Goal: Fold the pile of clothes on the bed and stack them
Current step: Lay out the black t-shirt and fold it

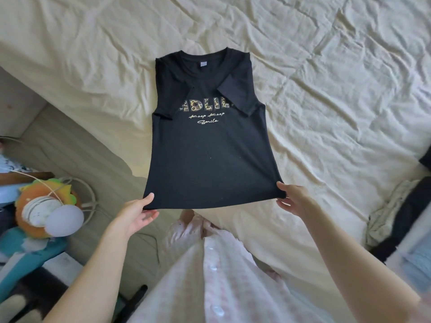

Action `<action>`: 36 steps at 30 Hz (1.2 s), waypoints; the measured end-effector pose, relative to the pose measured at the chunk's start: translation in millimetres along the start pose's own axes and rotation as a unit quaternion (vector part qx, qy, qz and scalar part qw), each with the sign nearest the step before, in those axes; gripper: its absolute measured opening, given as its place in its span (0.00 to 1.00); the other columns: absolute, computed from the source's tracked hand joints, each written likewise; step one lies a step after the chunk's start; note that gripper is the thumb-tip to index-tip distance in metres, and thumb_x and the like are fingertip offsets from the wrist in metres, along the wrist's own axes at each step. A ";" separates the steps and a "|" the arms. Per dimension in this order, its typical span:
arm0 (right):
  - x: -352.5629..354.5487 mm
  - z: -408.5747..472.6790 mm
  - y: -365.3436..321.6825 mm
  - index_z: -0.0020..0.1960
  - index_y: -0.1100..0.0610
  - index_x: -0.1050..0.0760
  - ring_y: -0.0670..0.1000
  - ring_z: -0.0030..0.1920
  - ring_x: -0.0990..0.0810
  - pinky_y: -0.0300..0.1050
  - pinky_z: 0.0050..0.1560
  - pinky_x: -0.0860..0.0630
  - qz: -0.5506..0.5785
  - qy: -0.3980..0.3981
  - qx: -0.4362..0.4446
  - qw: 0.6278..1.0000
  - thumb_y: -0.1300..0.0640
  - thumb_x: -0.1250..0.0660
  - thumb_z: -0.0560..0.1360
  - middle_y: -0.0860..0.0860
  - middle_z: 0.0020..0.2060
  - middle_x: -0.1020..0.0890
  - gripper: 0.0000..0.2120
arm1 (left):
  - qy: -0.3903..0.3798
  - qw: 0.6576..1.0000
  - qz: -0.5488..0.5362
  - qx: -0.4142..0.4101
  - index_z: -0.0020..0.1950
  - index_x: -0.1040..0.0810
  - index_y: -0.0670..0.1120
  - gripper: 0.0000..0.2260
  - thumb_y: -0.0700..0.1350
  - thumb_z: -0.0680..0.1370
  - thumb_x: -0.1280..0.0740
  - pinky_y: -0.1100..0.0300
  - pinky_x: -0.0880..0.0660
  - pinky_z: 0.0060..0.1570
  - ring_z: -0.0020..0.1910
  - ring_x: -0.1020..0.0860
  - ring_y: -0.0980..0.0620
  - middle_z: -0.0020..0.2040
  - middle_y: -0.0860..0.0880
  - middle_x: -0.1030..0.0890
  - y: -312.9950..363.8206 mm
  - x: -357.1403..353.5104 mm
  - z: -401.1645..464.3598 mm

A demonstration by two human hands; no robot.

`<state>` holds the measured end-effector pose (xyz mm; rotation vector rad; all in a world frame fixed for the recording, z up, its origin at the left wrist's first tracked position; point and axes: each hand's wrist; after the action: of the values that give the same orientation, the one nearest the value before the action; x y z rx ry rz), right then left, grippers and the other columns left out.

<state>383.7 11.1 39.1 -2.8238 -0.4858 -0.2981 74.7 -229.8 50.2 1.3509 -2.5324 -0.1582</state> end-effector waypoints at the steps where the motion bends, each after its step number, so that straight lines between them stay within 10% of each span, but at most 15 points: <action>1: 0.7 -3.7 0.3 0.46 0.61 0.27 0.52 0.41 0.22 0.43 0.37 0.24 -0.001 -0.002 -0.012 1.000 0.60 0.31 0.75 0.55 0.43 0.23 0.06 | -0.005 1.000 -0.003 0.005 0.48 0.25 0.40 0.04 0.40 0.76 0.32 0.54 0.25 0.41 0.44 0.22 0.47 0.47 0.43 0.21 0.3 0.4 -5.8; 10: -11.2 -28.7 -61.7 0.34 0.56 0.36 0.50 0.20 0.27 0.41 0.40 0.27 0.295 -0.139 -0.115 0.938 0.58 0.34 0.75 0.49 0.21 0.30 0.15 | -0.057 0.987 -0.150 -0.013 0.47 0.25 0.40 0.01 0.37 0.77 0.34 0.64 0.21 0.32 0.41 0.21 0.51 0.46 0.45 0.21 59.3 -13.6 -33.0; 26: -105.2 10.4 -278.8 0.42 0.63 0.26 0.55 0.27 0.19 0.42 0.43 0.21 0.433 -0.186 -0.073 0.879 0.61 0.32 0.75 0.59 0.29 0.19 0.06 | -0.085 0.958 -0.262 -0.080 0.46 0.25 0.38 0.03 0.37 0.78 0.35 0.63 0.21 0.34 0.42 0.19 0.47 0.43 0.41 0.22 286.5 -98.8 17.7; 32: -141.6 47.0 -322.1 0.49 0.67 0.26 0.61 0.43 0.19 0.50 0.48 0.20 0.483 -0.182 -0.031 0.856 0.64 0.36 0.77 0.60 0.47 0.19 0.05 | -0.105 0.939 -0.309 -0.110 0.47 0.26 0.35 0.06 0.35 0.80 0.40 0.57 0.20 0.38 0.43 0.19 0.46 0.44 0.41 0.20 327.0 -134.6 63.4; 36: -135.9 67.9 -302.8 0.53 0.66 0.28 0.57 0.47 0.20 0.47 0.47 0.21 0.346 -0.107 0.033 0.932 0.64 0.40 0.79 0.58 0.49 0.21 0.06 | -0.017 0.964 -0.232 -0.131 0.56 0.28 0.39 0.06 0.36 0.80 0.41 0.61 0.22 0.40 0.42 0.21 0.50 0.45 0.45 0.22 299.2 -130.7 94.1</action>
<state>162.4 265.7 8.0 -2.7538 0.4624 0.1678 -121.6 43.3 1.9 1.8068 -2.0802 -0.5870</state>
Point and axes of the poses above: each hand's wrist, its own z-axis towards the middle knuckle, its own x-axis out of the back of the hand, y = z × x
